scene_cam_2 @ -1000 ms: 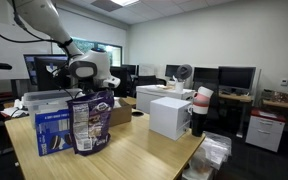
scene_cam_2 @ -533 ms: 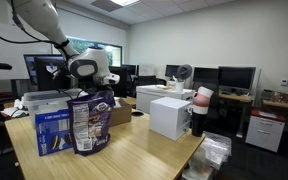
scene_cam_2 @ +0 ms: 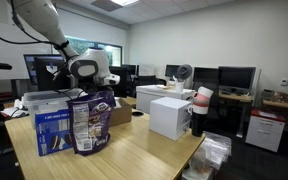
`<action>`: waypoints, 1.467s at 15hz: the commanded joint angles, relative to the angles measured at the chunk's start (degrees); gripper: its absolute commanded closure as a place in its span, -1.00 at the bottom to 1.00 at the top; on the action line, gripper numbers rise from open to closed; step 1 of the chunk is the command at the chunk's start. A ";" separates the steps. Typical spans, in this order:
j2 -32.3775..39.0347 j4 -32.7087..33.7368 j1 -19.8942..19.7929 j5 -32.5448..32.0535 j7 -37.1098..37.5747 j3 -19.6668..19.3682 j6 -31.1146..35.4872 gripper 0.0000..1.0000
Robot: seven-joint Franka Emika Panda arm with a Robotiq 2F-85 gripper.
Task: Set the box upright, then open it
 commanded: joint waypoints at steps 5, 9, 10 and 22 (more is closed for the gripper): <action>0.47 -1.14 -3.20 7.95 -1.91 3.10 -1.93 -1.00; 0.87 -0.99 -4.34 13.65 -3.39 4.75 -3.10 -1.00; 0.89 -0.97 -4.47 14.42 -3.77 4.95 -3.19 -1.00; 0.45 1.40 -6.27 32.10 -10.59 5.80 -9.55 -1.00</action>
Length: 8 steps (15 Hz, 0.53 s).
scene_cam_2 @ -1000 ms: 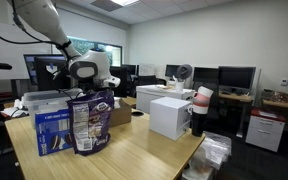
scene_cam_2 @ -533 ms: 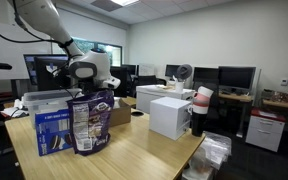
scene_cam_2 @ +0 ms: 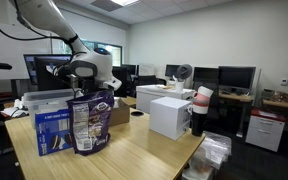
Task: Set the box upright, then open it
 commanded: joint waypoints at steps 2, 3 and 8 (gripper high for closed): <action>0.27 0.18 -0.85 10.93 -6.28 0.22 -5.35 -1.00; 0.24 0.22 -0.60 12.23 -6.98 -0.26 -6.06 -1.00; 0.23 0.54 0.20 16.77 -8.50 -2.33 -8.91 -1.00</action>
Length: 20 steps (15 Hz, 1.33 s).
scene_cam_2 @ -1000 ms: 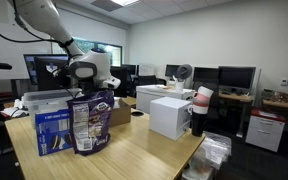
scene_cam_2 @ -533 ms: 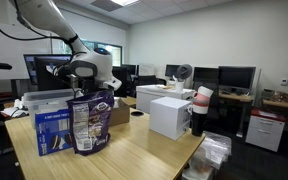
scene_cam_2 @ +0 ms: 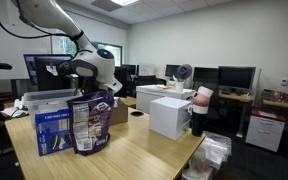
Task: Set the box upright, then open it
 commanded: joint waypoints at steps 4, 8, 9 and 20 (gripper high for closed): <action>-0.01 -0.50 0.80 6.32 -3.18 -2.18 -3.75 -1.00; -0.41 0.26 1.60 7.96 -2.59 -2.55 -4.54 -1.00; -0.51 0.37 1.77 8.53 -2.75 -2.64 -4.64 -1.00; -3.16 -0.56 6.93 -8.61 -1.83 -4.07 1.96 -1.00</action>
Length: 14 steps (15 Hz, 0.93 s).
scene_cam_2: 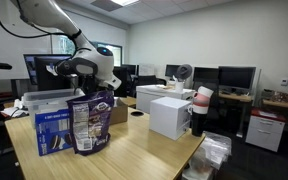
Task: Set the box upright, then open it
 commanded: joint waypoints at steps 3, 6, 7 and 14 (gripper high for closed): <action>-4.23 -2.45 2.92 -14.16 0.28 -0.77 4.97 -1.00; -5.17 -2.51 2.93 -20.64 -1.04 -0.18 6.80 -1.00; -5.48 -2.33 2.91 -22.91 -1.22 -0.02 7.07 -1.00; -8.05 -2.96 1.99 -30.52 -6.46 2.41 13.86 -1.00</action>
